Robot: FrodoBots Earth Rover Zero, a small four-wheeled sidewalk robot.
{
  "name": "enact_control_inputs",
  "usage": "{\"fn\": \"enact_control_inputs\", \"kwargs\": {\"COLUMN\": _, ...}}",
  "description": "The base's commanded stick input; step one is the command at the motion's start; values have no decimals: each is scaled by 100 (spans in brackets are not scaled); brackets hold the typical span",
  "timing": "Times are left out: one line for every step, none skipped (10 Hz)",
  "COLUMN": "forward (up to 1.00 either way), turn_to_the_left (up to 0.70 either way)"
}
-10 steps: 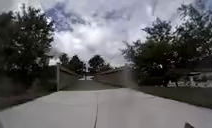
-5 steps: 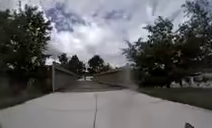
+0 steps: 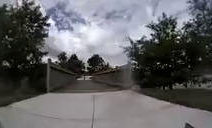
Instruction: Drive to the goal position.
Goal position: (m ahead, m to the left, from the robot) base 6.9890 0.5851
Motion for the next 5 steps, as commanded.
{"fn": "enact_control_inputs", "kwargs": {"forward": 59, "turn_to_the_left": 1}}
{"fn": "enact_control_inputs", "kwargs": {"forward": 59, "turn_to_the_left": 1}}
{"fn": "enact_control_inputs", "kwargs": {"forward": 59, "turn_to_the_left": 1}}
{"fn": "enact_control_inputs", "kwargs": {"forward": 59, "turn_to_the_left": 1}}
{"fn": "enact_control_inputs", "kwargs": {"forward": 59, "turn_to_the_left": 1}}
